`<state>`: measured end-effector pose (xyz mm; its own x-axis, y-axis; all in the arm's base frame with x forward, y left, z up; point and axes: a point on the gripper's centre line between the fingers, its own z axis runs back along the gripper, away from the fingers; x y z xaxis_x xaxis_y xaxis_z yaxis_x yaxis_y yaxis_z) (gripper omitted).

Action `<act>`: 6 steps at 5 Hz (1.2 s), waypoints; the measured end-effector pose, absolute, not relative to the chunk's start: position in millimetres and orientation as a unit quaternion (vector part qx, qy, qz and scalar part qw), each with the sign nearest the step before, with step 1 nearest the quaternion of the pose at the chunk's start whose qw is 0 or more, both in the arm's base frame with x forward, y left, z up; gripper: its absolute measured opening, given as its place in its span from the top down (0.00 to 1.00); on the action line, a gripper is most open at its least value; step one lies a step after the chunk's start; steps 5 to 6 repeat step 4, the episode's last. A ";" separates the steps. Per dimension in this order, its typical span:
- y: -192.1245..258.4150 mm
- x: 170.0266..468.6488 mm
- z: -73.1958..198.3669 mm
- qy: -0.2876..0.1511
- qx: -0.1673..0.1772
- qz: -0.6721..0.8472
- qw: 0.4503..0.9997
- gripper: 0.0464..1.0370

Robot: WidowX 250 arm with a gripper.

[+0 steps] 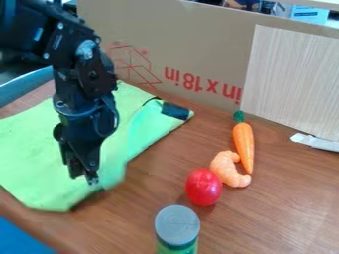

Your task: Unfold the cloth from top left to bottom right

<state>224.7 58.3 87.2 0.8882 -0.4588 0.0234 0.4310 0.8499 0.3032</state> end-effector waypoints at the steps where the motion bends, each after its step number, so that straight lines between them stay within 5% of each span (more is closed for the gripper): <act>1: 62.7 232.4 90.0 -0.043 0.146 -0.232 0.961 0.28; 2: 69.6 238.9 90.4 -0.031 0.145 -0.251 0.957 0.04; 4: 122.9 290.9 114.8 -0.003 0.096 -0.188 0.977 0.04; 6: 122.9 290.9 114.8 -0.003 0.096 -0.188 0.977 0.04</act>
